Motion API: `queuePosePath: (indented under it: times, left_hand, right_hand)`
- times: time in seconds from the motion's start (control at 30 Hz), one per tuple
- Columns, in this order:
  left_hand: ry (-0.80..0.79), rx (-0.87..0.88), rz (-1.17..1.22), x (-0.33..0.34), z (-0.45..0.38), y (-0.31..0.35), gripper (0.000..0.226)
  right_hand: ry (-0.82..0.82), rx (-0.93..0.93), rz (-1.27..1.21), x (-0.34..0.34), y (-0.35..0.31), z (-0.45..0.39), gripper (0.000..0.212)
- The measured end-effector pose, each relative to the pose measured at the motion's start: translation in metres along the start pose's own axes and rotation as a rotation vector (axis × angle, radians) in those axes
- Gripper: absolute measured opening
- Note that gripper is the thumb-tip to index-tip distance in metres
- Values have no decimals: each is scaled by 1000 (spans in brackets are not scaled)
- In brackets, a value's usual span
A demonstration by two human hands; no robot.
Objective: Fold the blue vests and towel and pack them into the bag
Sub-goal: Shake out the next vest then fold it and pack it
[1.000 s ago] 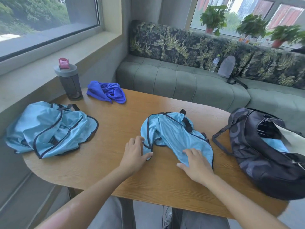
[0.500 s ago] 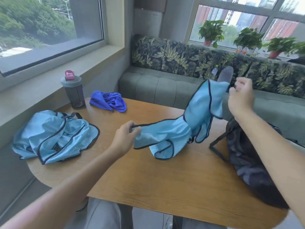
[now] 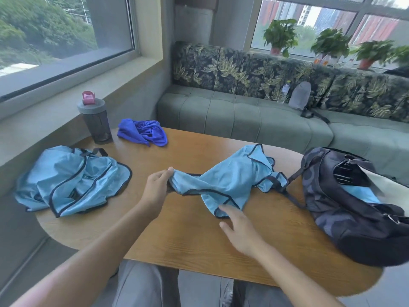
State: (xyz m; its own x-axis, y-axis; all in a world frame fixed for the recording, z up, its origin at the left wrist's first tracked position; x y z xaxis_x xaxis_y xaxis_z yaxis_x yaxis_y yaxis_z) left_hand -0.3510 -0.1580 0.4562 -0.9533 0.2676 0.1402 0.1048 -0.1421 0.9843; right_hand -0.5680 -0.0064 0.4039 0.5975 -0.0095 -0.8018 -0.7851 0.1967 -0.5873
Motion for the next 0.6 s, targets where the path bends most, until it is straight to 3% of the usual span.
queuePosePath:
  times: [0.1,0.23,0.4,0.6]
  left_hand:
    - [-11,-22,62,-3,-2,4,44]
    - [42,-52,64,-23,-6,-8,46]
    - [127,-86,-51,-44,1,-45,47]
    - [68,-14,-297,-29,35,-82,37]
  right_hand:
    - [-44,-42,118,15,-4,4,62]
    - [106,-83,163,-3,15,14,56]
    - [250,27,296,-41,70,50,57]
    - [411,138,421,-50,98,80,35]
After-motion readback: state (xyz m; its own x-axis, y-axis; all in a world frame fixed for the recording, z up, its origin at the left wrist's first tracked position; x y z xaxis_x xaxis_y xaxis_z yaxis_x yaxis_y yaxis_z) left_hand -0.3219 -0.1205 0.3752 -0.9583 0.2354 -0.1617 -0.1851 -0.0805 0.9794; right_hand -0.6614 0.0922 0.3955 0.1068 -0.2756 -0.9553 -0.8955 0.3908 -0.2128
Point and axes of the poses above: each hand's wrist, its own z-axis away from the middle knuckle, its own x-axis out of the palm, y = z × x, the point moved 5 cm from there along -z, towards the middle knuckle, and after that the axes turned 1 degree about y, right-handed, at the moved point
